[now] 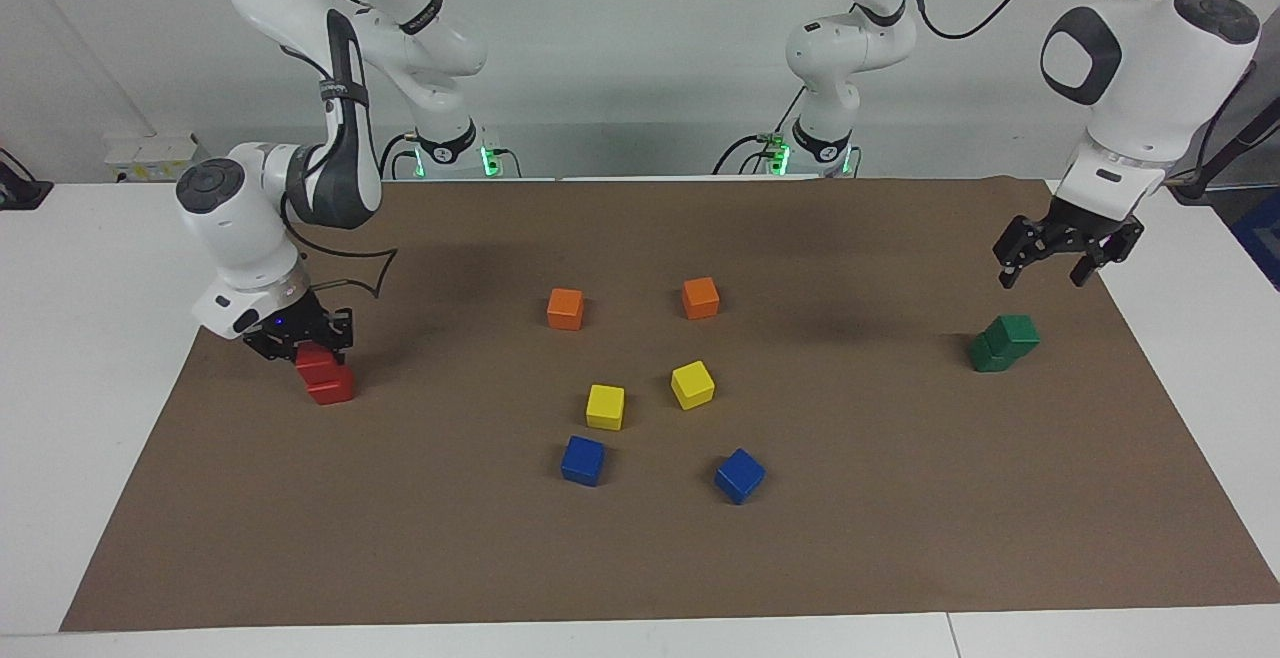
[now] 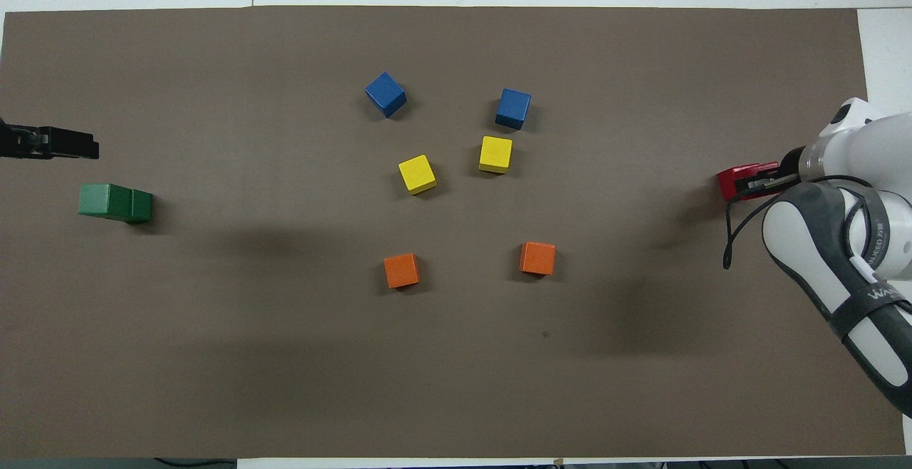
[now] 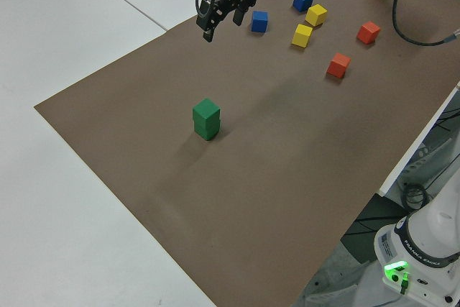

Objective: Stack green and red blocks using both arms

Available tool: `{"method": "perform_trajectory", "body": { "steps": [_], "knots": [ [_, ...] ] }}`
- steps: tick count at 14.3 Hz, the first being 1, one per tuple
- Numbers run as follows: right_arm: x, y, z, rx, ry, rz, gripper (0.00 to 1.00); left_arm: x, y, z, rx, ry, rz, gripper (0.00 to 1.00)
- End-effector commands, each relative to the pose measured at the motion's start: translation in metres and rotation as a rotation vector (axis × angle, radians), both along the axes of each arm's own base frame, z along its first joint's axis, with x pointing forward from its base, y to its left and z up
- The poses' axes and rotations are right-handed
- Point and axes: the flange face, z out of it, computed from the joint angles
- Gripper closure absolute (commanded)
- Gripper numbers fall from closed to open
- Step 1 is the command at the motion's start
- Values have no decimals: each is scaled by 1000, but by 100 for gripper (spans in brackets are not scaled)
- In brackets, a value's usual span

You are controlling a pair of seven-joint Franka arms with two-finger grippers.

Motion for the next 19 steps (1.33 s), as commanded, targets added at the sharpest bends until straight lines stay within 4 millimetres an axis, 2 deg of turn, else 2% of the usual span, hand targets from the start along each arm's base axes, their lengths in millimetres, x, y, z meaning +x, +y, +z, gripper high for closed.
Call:
{"method": "perform_trajectory", "body": {
  "steps": [1, 3, 8, 11, 13, 18, 19],
  "knots": [
    [-6, -4, 0, 1, -31, -26, 100, -7, -15, 23, -22, 46, 77, 0],
    [-6, -4, 0, 2, -33, -25, 100, -15, -30, 38, -22, 103, 54, 0],
    [-6, -2, -1, 2, -31, -25, 100, -31, -44, 45, -27, 182, 33, 0],
    [-7, -1, -3, 3, -28, -25, 100, -32, -52, 44, -46, 169, 32, 0],
    [-8, -3, -6, 4, -22, -26, 100, -30, -44, 44, -52, 151, 53, 0],
    [-8, -2, -6, 4, -22, -28, 100, -29, -45, 43, -71, 143, 56, 0],
    [-8, -2, -6, 3, -22, -27, 98, -29, -45, 42, -72, 145, 57, 0]
  ]
}}
